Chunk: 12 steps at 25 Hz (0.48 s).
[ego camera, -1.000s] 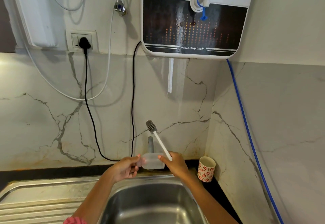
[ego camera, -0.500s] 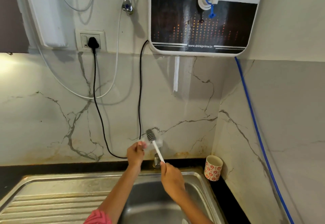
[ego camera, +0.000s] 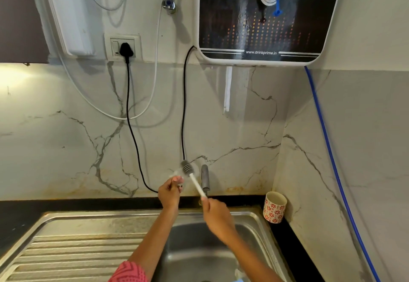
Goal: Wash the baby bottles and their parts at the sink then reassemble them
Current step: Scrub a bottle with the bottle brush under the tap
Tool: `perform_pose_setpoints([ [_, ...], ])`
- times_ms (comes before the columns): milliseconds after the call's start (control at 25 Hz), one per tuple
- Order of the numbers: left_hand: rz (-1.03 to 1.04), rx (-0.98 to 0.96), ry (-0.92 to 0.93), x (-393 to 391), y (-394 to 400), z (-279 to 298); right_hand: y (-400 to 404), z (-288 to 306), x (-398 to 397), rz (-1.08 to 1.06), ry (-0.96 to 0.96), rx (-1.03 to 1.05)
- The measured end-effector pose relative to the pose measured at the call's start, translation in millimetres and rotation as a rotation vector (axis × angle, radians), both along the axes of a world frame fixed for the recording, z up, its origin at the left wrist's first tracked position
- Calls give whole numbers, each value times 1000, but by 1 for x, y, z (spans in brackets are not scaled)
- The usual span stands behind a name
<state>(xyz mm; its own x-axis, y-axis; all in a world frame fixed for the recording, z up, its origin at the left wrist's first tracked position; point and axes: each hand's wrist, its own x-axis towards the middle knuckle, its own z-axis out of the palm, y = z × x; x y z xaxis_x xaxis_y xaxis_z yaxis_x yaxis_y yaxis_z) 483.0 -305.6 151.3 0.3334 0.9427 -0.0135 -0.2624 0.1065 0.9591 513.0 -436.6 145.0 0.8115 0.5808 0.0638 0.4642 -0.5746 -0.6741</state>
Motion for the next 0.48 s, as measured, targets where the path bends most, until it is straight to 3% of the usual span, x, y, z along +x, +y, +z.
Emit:
perform_pose_setpoints([
  [80, 8, -74, 0, -2, 7, -3, -4, -7, -4, 22, -74, -37],
  [200, -25, -103, 78, -5, 3, -8, -5, -7, 4, -41, 29, 43],
  [360, -48, -521, -8, -13, 14, -12, -6, -13, -25, 45, -119, -113],
  [480, -226, -598, -4, -13, 3, -20, -8, -32, -34, -50, -44, -78],
])
